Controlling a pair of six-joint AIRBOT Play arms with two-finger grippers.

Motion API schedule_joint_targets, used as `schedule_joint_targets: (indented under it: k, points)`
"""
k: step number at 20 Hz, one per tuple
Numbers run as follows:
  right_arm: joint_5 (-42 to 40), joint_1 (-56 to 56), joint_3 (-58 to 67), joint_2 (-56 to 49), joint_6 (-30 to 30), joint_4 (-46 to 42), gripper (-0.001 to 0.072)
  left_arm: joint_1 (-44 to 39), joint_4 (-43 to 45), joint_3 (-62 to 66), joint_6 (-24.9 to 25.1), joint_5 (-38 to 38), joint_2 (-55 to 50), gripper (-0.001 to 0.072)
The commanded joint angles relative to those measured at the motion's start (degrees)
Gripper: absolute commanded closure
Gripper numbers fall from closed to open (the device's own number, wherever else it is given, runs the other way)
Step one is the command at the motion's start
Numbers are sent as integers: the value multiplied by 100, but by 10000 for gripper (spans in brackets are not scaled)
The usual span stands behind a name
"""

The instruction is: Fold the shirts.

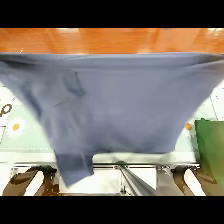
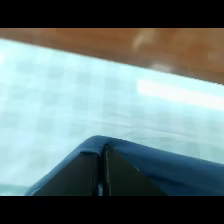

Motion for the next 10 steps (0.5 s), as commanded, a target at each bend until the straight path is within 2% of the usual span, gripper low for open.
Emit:
schedule_joint_targets:
  k: [1, 3, 5, 8, 10]
  points:
    - [-695, 7, -450, -1515, -481, 804, 689, -142, -391, -533, 13, 1655, -1381, 680]
    - [-1123, 7, -411, -2516, -710, 1403, 689, -216, -446, -267, 13, 2048, -2371, 680]
    - [-1545, 7, -186, -3442, -898, 1853, 689, -238, -522, 184, 13, 2116, -3307, 680]
    - [-1526, 28, 562, -4697, -914, 2406, 689, -243, -1047, 925, 13, 2061, -4500, 680]
    - [-1523, 140, 1012, -5230, -901, 2334, 689, -260, -1351, 1294, 11, 2004, -5018, 680]
